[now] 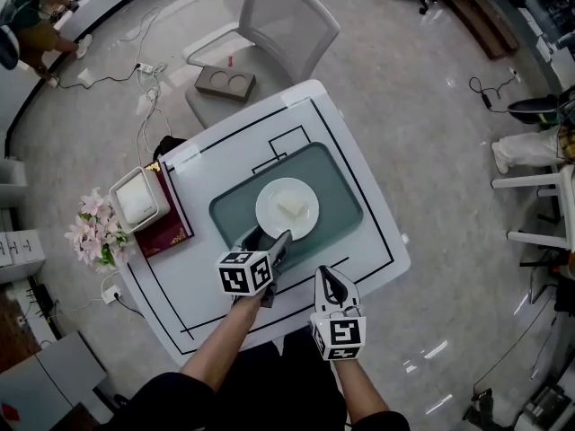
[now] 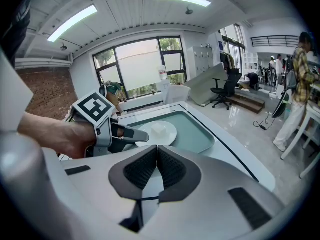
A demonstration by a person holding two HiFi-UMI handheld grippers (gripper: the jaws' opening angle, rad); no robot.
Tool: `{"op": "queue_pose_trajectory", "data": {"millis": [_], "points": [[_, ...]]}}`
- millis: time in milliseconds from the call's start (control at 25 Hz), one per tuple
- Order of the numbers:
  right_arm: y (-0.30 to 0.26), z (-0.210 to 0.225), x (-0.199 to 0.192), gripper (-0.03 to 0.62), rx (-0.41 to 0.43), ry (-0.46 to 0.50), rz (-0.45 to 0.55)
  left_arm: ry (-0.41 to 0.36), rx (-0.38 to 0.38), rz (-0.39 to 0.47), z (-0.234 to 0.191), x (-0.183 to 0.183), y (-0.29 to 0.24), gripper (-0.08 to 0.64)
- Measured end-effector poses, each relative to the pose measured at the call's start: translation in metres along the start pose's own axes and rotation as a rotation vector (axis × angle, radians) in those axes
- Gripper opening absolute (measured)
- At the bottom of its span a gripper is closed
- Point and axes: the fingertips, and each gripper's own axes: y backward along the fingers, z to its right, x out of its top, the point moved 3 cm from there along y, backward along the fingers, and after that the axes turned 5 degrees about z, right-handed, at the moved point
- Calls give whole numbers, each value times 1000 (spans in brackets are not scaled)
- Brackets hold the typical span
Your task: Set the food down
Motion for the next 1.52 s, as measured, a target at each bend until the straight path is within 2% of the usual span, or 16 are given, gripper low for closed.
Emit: {"op": "queue_pose_trajectory", "data": {"millis": [120, 320, 720, 800, 960, 1040, 1200, 1520], "points": [[3, -3, -1, 9, 3, 1, 1, -15, 19, -1, -3, -2, 5, 310], [9, -13, 0, 9, 9, 7, 9, -39, 7, 29, -5, 1, 21, 310], [27, -37, 15, 9, 8, 32, 67, -236, -119, 142, 20, 17, 77, 297], [33, -41, 19, 9, 5, 36, 80, -266, -143, 157, 26, 17, 90, 257], [43, -53, 22, 9, 1, 40, 103, -330, -166, 193, 32, 15, 115, 119], [48, -58, 24, 9, 1, 41, 113, -344, -201, 223, 37, 15, 127, 36], [58, -69, 27, 9, 3, 52, 131, -394, -254, 269, 49, 14, 152, 6], [76, -91, 48, 9, 27, 78, 229, -564, -268, 339, 71, 20, 200, 5]]}}
